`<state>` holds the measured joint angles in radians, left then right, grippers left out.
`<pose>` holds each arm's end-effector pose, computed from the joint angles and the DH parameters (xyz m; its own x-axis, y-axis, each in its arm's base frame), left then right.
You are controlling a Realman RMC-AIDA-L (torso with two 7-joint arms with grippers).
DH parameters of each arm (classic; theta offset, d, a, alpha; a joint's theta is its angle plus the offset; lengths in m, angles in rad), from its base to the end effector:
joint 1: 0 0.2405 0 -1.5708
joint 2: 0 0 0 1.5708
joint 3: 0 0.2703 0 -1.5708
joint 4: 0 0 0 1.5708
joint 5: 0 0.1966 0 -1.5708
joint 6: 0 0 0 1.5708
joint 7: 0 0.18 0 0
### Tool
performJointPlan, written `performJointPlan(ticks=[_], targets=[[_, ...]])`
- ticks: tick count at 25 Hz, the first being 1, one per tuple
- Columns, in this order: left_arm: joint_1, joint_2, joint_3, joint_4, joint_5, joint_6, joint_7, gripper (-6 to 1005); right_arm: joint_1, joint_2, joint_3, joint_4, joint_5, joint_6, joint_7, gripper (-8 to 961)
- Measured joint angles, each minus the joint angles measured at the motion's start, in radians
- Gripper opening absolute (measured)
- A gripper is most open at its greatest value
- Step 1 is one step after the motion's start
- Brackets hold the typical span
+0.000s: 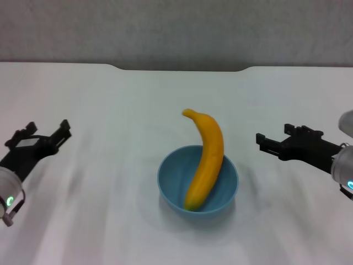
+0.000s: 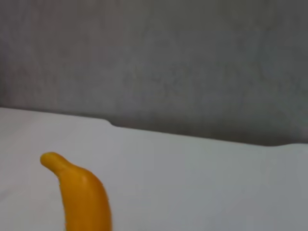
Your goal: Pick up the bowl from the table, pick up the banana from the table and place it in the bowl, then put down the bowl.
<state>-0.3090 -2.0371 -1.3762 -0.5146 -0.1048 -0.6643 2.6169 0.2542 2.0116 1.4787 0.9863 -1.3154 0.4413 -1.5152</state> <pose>-0.3385 0.3808 -0.0242 0.5587 0.2274 0.7976 0.8294 -0.1548 -0.5368 0.2776 0.3844 -0.0453 0.7252 -0.4018 -0.5592 -0.6876 -0.4662 -0.5567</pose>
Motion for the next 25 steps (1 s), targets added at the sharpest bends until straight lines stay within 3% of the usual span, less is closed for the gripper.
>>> performJointPlan(ticks=[6, 10, 13, 20, 25], targets=[[-0.029, -0.004, 0.05, 0.047, -0.002, -0.025, -0.015, 890, -0.029, 0.004, -0.007, -0.134, 0.451, 0.06, -0.423, 854], [-0.021, -0.004, 0.058, 0.04, -0.005, -0.035, -0.019, 890, -0.036, 0.003, 0.006, -0.337, 0.802, 0.225, -0.682, 854], [-0.011, -0.003, 0.049, 0.037, -0.022, -0.05, -0.031, 890, -0.013, -0.002, 0.008, -0.48, 0.985, 0.382, -0.766, 855], [-0.013, 0.0, 0.05, 0.066, -0.027, -0.053, -0.035, 890, 0.013, 0.002, 0.014, -0.595, 1.03, 0.477, -0.809, 855], [-0.032, -0.003, -0.006, 0.107, -0.032, -0.057, -0.035, 890, 0.018, 0.007, -0.017, -0.638, 1.152, 0.546, -0.882, 855]])
